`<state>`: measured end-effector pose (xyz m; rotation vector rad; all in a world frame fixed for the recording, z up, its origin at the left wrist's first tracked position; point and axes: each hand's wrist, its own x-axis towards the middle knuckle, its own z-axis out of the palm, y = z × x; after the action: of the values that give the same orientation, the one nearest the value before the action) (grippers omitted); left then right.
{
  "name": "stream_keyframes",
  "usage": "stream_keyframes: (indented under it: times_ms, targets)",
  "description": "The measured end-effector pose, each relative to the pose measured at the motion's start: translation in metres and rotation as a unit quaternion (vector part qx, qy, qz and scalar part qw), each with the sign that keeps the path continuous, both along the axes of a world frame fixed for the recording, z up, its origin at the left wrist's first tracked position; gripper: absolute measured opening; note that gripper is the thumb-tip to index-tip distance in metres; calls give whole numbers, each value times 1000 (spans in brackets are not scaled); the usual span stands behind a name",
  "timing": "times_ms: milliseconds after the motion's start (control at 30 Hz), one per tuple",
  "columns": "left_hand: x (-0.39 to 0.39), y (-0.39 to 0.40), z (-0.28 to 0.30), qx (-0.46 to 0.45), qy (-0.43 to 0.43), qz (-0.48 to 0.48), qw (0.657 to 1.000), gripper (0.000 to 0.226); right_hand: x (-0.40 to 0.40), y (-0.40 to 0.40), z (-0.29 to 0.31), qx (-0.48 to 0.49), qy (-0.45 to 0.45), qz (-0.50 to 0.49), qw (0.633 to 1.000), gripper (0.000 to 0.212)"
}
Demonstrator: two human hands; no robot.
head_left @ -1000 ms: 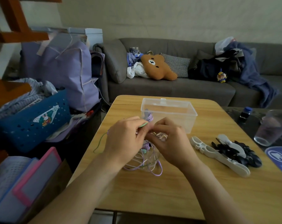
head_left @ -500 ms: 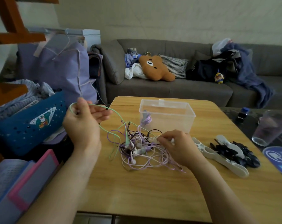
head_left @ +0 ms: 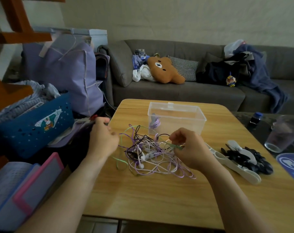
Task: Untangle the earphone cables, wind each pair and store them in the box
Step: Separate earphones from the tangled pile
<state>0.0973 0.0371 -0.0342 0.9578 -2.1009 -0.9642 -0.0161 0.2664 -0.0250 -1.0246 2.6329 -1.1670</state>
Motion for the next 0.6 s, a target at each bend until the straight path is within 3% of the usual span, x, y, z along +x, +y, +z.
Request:
stream_keyframes:
  times_ms: [133, 233, 367, 600]
  targets:
    - [-12, 12, -8, -89, -148, -82, 982, 51, 0, 1, 4, -21, 3, 3, 1000, 48]
    - [-20, 17, -15, -102, -168, -102, 975, 44, 1, 2, 6, -39, 2, 5, 999, 46]
    - [-24, 15, -18, -123, -118, -56, 984, 6, 0, 4, 8, -53, 12, -2, 999, 43]
    - [-17, 8, -2, -141, 45, -24, 989, 21, -2, 7, 12, -122, -45, -31, 991, 22]
